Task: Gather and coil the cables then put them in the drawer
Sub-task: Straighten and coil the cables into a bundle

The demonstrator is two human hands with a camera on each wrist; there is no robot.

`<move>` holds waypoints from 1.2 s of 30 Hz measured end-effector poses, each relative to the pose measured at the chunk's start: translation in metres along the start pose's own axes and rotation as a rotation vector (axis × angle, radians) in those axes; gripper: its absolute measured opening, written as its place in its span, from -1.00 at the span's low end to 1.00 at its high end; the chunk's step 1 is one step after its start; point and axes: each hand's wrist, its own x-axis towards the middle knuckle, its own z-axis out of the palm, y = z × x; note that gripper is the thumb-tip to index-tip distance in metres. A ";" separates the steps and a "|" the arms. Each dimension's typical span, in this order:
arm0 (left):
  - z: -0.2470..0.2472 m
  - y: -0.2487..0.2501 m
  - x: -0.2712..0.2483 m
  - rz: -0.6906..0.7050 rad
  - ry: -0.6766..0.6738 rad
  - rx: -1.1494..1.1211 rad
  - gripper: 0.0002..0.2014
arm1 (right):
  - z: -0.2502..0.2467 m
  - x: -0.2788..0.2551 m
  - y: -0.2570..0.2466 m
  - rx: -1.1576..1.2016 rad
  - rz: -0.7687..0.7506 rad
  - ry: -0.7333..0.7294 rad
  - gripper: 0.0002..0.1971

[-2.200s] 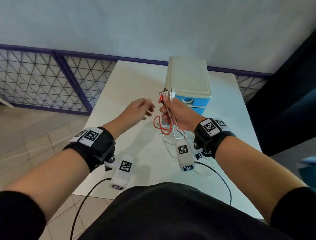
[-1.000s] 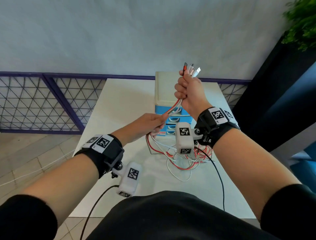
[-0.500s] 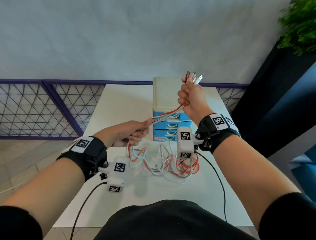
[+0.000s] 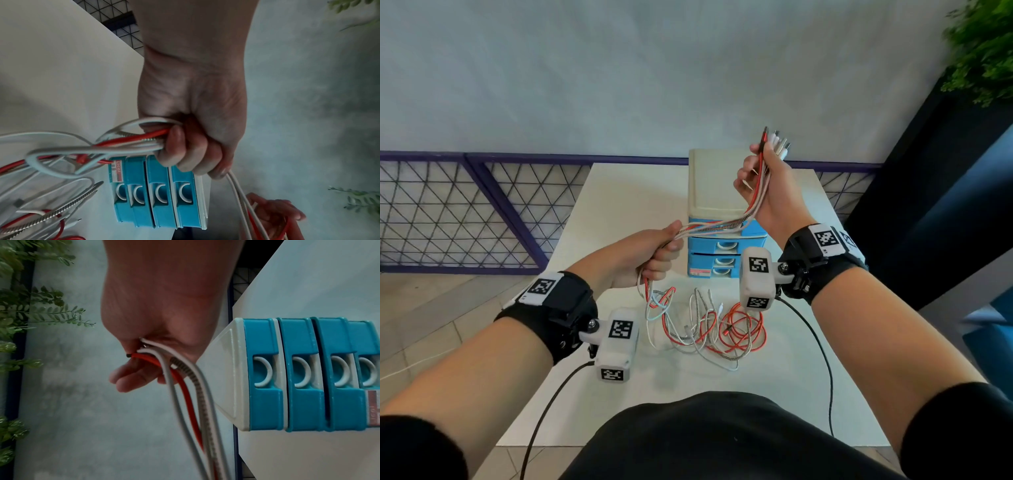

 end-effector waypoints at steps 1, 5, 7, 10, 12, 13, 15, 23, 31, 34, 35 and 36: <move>0.000 0.000 0.000 -0.021 -0.014 0.037 -0.53 | 0.000 -0.001 0.001 0.014 0.005 -0.006 -0.71; 0.001 0.002 0.001 0.026 0.038 0.159 -0.57 | 0.001 -0.001 0.001 0.015 0.067 -0.047 -0.70; -0.001 0.004 0.003 0.136 0.115 0.178 -0.66 | 0.001 -0.001 0.001 -0.069 0.114 -0.066 -0.70; -0.003 0.009 0.004 0.256 0.205 0.148 -0.75 | 0.002 -0.004 0.002 -0.193 0.199 -0.088 -0.68; -0.001 0.014 0.005 0.320 0.261 0.196 -0.76 | 0.003 -0.007 0.004 -0.287 0.252 -0.110 -0.68; 0.000 0.016 0.005 0.341 0.281 0.251 -0.76 | 0.003 -0.008 0.005 -0.330 0.271 -0.125 -0.70; 0.002 0.021 0.004 0.358 0.268 0.363 -0.77 | 0.004 -0.009 0.008 -0.382 0.296 -0.136 -0.72; 0.009 0.040 0.004 0.399 0.198 0.654 -0.82 | 0.004 -0.013 0.020 -0.613 0.440 -0.210 -0.62; 0.012 0.038 0.021 0.498 0.280 0.866 -0.88 | 0.018 -0.027 0.031 -0.642 0.593 -0.351 -0.47; 0.014 0.035 0.022 0.558 0.311 0.896 -0.84 | 0.019 -0.028 0.029 -0.733 0.547 -0.379 -0.49; 0.015 0.034 0.022 0.589 0.339 0.871 -0.78 | 0.018 -0.028 0.028 -0.725 0.528 -0.376 -0.52; 0.014 0.034 0.021 0.613 0.375 0.831 -0.72 | 0.017 -0.027 0.028 -0.693 0.521 -0.375 -0.55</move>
